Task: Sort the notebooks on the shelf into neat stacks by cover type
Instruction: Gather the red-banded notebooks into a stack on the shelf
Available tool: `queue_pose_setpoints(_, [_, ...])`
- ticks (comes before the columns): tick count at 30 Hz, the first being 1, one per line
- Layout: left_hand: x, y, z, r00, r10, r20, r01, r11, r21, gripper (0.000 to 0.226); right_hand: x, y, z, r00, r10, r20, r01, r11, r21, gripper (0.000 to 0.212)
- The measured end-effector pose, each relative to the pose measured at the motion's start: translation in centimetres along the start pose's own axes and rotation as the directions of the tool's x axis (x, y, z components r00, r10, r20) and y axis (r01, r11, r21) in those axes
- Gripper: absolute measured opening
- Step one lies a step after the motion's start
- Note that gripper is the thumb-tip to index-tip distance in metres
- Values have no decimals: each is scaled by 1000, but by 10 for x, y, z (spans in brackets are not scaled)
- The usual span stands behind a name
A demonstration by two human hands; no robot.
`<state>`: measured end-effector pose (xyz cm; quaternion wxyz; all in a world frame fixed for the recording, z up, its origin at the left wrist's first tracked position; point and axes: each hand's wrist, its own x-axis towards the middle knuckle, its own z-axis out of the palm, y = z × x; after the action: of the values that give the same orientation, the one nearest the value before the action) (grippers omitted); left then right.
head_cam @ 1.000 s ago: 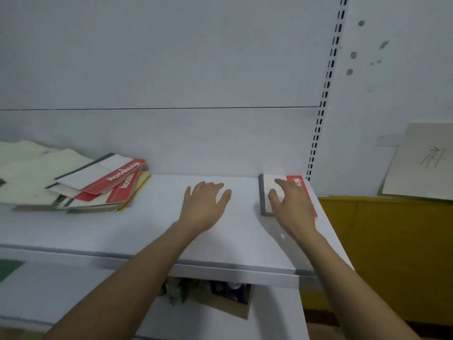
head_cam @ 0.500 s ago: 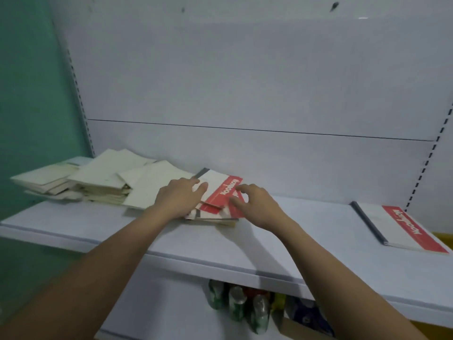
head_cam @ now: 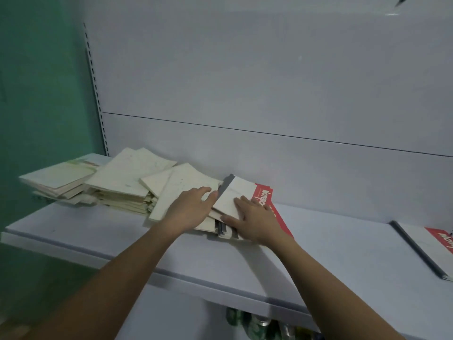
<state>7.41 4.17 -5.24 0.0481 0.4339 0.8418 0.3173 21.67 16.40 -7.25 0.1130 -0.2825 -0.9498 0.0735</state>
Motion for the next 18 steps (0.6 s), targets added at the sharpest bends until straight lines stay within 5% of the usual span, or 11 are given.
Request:
queue_pose_setpoints(4, [-2,8,-2,994,86,-63,-95,983,-158,38,-18,8,6,983,-104,-152,106,994,7,52])
queue_pose_setpoints(7, [-1,26,-7,986,3,-167,-52,954,-295,42,-21,7,-11,978,-31,-207,98,942,320,48])
queue_pose_setpoints(8, [1,31,-9,988,-80,-134,14,901,-434,43,-22,6,-18,981,30,-193,66,881,469,48])
queue_pose_setpoints(10, [6,40,-13,973,-184,137,226,664,-713,51,-24,2,-31,976,74,-206,72,780,622,48])
queue_pose_setpoints(13, [18,45,-22,880,-97,464,468,327,-821,65,-25,-10,-39,972,-104,-210,215,751,624,45])
queue_pose_setpoints(15, [26,44,-26,863,-71,501,502,238,-831,60,-23,-20,-34,955,-205,-215,289,807,515,42])
queue_pose_setpoints(18, [31,42,-30,844,-105,526,529,324,-785,38,-20,-27,-24,957,-238,-163,286,854,435,41])
